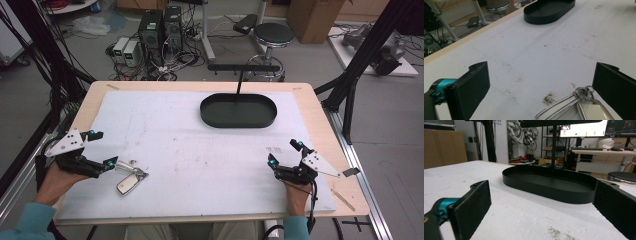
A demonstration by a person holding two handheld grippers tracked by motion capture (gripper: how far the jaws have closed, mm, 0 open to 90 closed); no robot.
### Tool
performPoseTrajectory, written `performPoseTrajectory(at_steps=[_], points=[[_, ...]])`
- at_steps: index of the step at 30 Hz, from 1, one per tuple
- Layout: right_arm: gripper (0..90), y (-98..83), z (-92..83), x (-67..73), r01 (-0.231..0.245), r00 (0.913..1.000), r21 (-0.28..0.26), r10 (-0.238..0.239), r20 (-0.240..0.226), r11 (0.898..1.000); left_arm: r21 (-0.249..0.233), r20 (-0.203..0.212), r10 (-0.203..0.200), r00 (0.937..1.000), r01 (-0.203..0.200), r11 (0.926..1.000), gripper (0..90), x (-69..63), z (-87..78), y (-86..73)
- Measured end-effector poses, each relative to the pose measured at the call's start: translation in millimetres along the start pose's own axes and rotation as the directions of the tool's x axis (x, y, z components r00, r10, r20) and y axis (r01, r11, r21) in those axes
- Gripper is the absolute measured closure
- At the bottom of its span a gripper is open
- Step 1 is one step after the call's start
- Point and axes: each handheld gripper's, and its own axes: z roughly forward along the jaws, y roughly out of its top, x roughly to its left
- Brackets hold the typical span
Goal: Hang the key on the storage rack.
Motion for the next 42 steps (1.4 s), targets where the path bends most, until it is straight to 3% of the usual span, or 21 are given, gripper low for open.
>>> performPoseTrajectory(at_steps=[3, 4, 8, 9, 10, 13, 14, 15, 16, 18, 19, 20, 21, 22, 26, 29, 31, 32, 33, 36, 42], points=[[1.3, -0.1, 0.1, 0.0, 0.000, 1.0000, -0.001, 0.000, 0.000, 1.000, 0.044, 0.027, 0.040, 0.9988, -0.041, 0.9982, 1.7, 5.7, 1.3, 5.1], [1.3, 0.0, 0.0, -0.1, 0.002, 1.0000, 0.000, -0.002, 0.001, 1.000, 0.082, 0.059, 0.080, 0.9950, -0.085, 0.9930, 1.7, 8.1, 2.9, 7.7], [1.3, -0.1, 0.1, -0.1, 0.001, 1.0000, 0.000, -0.001, 0.002, 1.000, 0.120, 0.112, 0.108, 0.9879, -0.121, 0.9853, 1.7, 11.0, 6.1, 11.3], [1.3, -0.1, 0.1, -0.1, 0.001, 1.0000, 0.000, -0.001, 0.002, 1.000, 0.136, 0.126, 0.119, 0.9848, -0.136, 0.9814, 1.8, 11.9, 7.3, 13.1], [1.3, -0.1, 0.0, -0.1, 0.001, 1.0000, 0.000, -0.001, 0.001, 1.000, 0.167, 0.139, 0.151, 0.9787, -0.174, 0.9704, 1.8, 13.8, 9.8, 17.5], [1.3, 0.0, 0.1, 0.0, 0.001, 1.0000, 0.000, -0.001, 0.001, 1.000, 0.187, 0.148, 0.166, 0.9751, -0.192, 0.9634, 1.7, 15.5, 12.3, 20.6], [1.3, -0.1, 0.1, -0.1, 0.003, 1.0000, 0.000, -0.003, 0.002, 1.000, 0.205, 0.152, 0.174, 0.9730, -0.203, 0.9575, 1.7, 16.5, 13.7, 21.3], [1.3, 0.0, 0.1, -0.1, 0.001, 1.0000, 0.000, -0.001, 0.001, 1.000, 0.236, 0.167, 0.186, 0.9682, -0.223, 0.9459, 1.7, 17.9, 17.3, 21.5], [1.3, 0.0, 0.1, -0.1, 0.001, 1.0000, 0.000, -0.001, 0.001, 1.000, 0.236, 0.167, 0.186, 0.9682, -0.223, 0.9459, 1.8, 17.9, 17.3, 21.5], [1.3, 0.0, 0.0, -0.1, 0.003, 1.0000, 0.001, -0.003, 0.001, 1.000, 0.262, 0.195, 0.190, 0.9621, -0.238, 0.9351, 5.2, 18.7, 21.4, 20.4], [1.3, 0.0, 0.0, -0.1, 0.003, 1.0000, 0.001, -0.003, 0.001, 1.000, 0.262, 0.195, 0.190, 0.9621, -0.238, 0.9351, 7.4, 18.7, 21.4, 20.4], [1.3, -0.1, 0.1, -0.2, 0.002, 1.0000, 0.000, -0.002, 0.002, 1.000, 0.271, 0.209, 0.192, 0.9587, -0.246, 0.9306, 7.4, 18.7, 22.7, 19.7], [1.3, 0.0, 0.0, -0.2, 0.002, 1.0000, 0.002, -0.002, 0.001, 1.000, 0.293, 0.229, 0.200, 0.9525, -0.264, 0.9189, 8.8, 18.1, 25.5, 18.1], [1.3, -0.1, 0.1, -0.2, 0.004, 1.0000, 0.001, -0.004, 0.002, 1.000, 0.293, 0.229, 0.200, 0.9525, -0.264, 0.9189, 8.8, 18.1, 25.5, 18.1], [1.3, -0.1, 0.0, -0.1, 0.003, 1.0000, 0.001, -0.003, 0.002, 1.000, 0.336, 0.250, 0.195, 0.9482, -0.274, 0.9009, 9.8, 18.0, 30.7, 14.5], [1.3, -0.1, 0.1, -0.1, 0.004, 1.0000, 0.002, -0.004, 0.002, 1.000, 0.346, 0.282, 0.202, 0.9378, -0.296, 0.8901, 15.8, 18.4, 33.3, 12.3], [1.3, -0.1, 0.1, 0.0, 0.004, 1.0000, 0.001, -0.004, 0.002, 1.000, 0.364, 0.301, 0.205, 0.9311, -0.311, 0.8779, 18.2, 18.5, 35.3, 11.1], [1.3, -0.1, 0.2, 0.0, 0.004, 1.0000, 0.000, -0.004, 0.002, 1.000, 0.368, 0.320, 0.224, 0.9204, -0.339, 0.8657, 20.9, 18.3, 36.7, 10.0], [1.3, -0.1, 0.0, 0.4, 0.001, 1.0000, 0.002, -0.001, 0.001, 1.000, 0.374, 0.332, 0.230, 0.9149, -0.352, 0.8580, 24.9, 17.7, 37.8, 9.0], [1.3, -0.1, 0.0, 0.4, 0.002, 1.0000, 0.002, -0.002, 0.001, 1.000, 0.395, 0.355, 0.223, 0.9077, -0.362, 0.8442, 25.1, 16.8, 41.7, 7.2], [1.3, -0.1, -0.1, 0.9, 0.002, 1.0000, 0.004, -0.002, 0.003, 1.000, 0.428, 0.376, 0.203, 0.9039, -0.364, 0.8273, 26.7, 19.3, 48.4, 2.1]])
